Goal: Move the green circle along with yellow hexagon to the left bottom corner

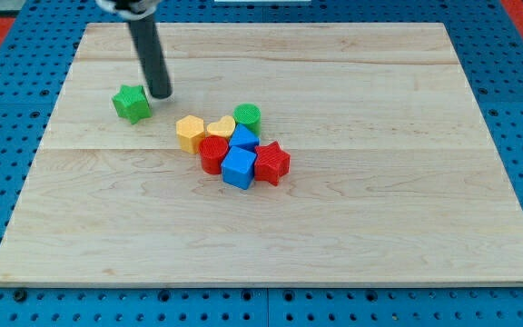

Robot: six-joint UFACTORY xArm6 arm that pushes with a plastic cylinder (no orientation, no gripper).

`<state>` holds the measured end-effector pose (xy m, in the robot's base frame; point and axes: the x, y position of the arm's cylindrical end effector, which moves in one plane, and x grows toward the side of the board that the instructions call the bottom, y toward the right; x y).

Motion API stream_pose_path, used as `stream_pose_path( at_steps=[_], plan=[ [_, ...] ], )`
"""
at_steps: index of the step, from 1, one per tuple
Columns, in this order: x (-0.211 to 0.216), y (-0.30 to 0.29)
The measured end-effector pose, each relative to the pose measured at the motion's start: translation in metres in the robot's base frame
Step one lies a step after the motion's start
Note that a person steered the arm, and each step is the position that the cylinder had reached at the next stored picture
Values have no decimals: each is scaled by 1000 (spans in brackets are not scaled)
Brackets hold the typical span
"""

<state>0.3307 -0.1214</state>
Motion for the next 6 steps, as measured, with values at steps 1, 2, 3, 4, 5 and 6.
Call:
stream_pose_path(
  at_steps=[1, 2, 3, 4, 5, 6],
  plan=[
    [-34, 100],
    [-26, 116],
    [-8, 155],
    [45, 125],
    [68, 128],
    [68, 126]
  ],
)
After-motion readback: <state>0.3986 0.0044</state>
